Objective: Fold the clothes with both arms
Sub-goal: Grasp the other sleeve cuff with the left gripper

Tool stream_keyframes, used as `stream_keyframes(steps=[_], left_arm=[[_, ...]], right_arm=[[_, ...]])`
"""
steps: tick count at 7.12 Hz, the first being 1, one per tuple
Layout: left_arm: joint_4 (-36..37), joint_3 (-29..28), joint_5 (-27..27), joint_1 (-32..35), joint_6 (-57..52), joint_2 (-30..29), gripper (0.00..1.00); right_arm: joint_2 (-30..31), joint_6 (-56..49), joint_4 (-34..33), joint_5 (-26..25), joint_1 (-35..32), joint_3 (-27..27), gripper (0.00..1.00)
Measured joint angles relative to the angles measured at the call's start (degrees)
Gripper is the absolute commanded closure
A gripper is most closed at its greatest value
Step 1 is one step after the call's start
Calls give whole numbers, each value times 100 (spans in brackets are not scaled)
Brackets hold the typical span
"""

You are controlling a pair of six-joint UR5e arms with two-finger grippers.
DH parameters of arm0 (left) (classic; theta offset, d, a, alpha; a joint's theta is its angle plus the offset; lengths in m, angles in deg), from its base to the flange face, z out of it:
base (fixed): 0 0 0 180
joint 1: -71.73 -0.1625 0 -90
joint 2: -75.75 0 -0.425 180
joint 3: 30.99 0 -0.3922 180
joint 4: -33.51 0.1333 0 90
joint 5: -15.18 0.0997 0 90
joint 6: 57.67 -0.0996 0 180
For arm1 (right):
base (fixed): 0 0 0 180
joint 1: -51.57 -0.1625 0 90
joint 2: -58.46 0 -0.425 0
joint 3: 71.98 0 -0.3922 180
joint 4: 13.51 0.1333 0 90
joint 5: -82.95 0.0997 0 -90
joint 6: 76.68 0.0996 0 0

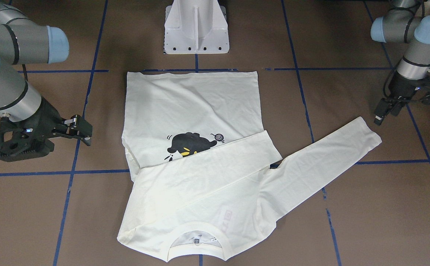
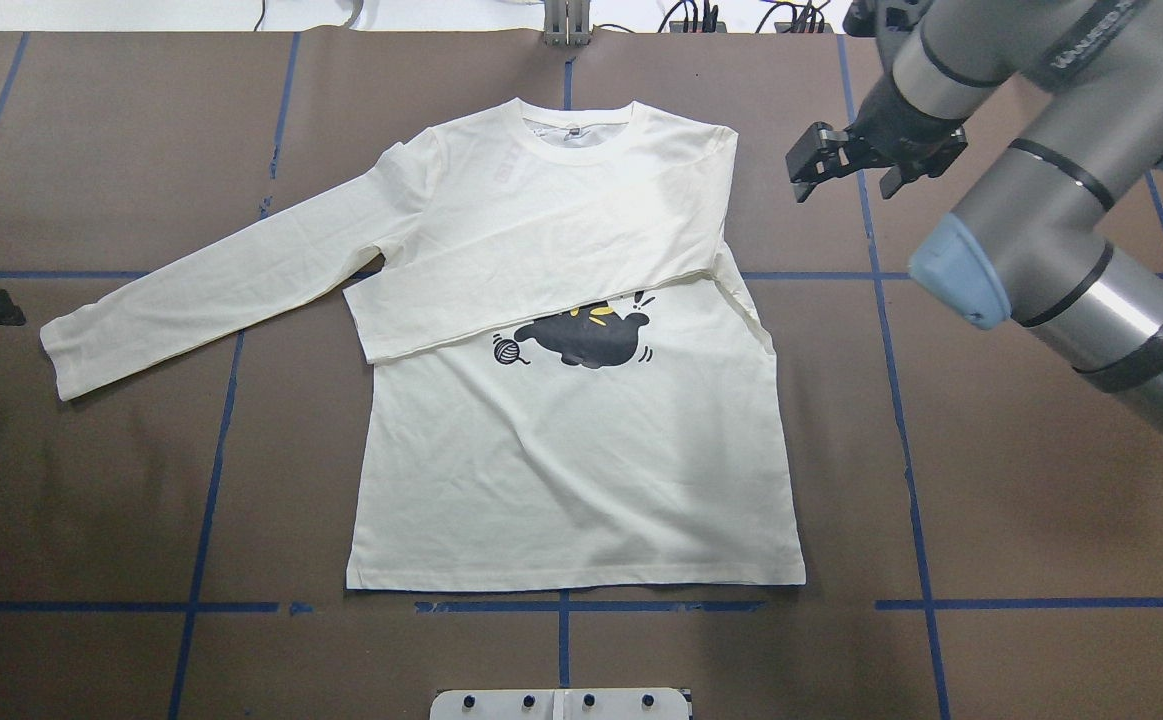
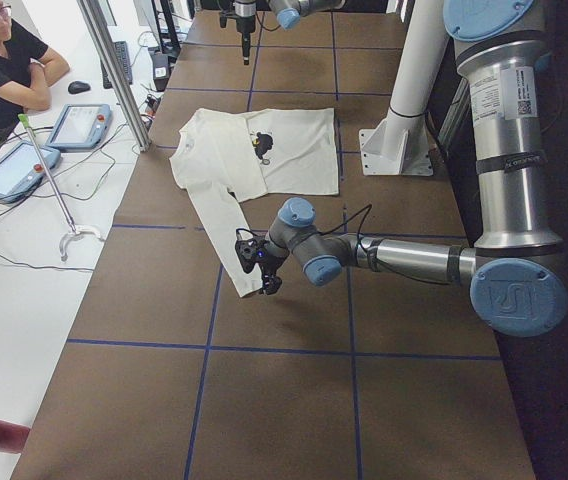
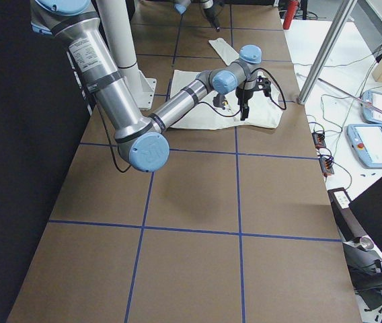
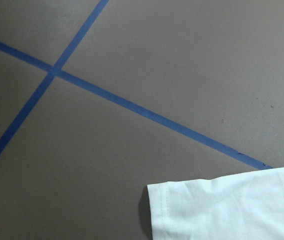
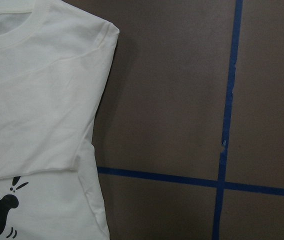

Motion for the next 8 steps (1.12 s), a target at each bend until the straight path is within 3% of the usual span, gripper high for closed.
stream_keyframes(steps=[6,7,8], left_arm=[[-25,-753,620,-488,-399,-487,9],[-38,-817,632,-491,-485,-496,15],[-47,-846,631,-494,-512,-512,27]], right_arm=[[93,-25,17,17,-49,17,0],[92,-7,18,17,-47,10,0],[92,0,19,17,-46,6,0]])
